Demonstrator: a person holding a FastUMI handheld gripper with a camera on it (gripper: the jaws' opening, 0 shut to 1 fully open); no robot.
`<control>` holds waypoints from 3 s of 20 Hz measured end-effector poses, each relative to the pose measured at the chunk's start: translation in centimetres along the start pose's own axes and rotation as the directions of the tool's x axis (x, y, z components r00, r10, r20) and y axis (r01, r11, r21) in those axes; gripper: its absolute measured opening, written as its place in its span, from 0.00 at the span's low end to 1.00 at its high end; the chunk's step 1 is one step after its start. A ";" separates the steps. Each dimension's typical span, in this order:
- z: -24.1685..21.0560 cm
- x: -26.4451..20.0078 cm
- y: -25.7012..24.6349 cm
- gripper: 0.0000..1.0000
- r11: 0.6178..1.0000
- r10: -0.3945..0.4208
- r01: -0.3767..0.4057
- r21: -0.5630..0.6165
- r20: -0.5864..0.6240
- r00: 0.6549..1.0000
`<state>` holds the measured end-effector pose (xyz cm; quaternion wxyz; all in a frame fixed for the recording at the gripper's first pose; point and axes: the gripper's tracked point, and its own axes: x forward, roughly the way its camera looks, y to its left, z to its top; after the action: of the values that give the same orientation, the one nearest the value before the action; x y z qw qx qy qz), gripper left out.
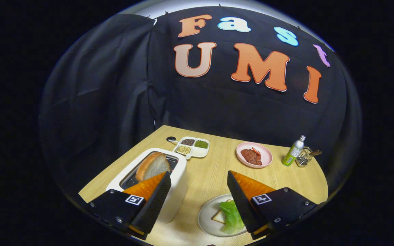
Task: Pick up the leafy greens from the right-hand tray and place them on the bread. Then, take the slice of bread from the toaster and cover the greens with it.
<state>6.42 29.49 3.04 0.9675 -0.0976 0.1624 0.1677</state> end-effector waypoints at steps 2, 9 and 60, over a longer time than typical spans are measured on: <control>0.6 0.4 1.3 0.99 1.000 0.003 -0.003 -0.005 -0.004 1.000; 1.4 1.7 5.1 0.99 0.999 0.047 -0.047 -0.008 -0.018 0.999; 0.6 -1.5 -1.7 0.09 0.997 0.035 -0.032 0.077 -0.031 0.999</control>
<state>5.83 27.57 4.35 0.9647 -0.0606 0.1860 0.1761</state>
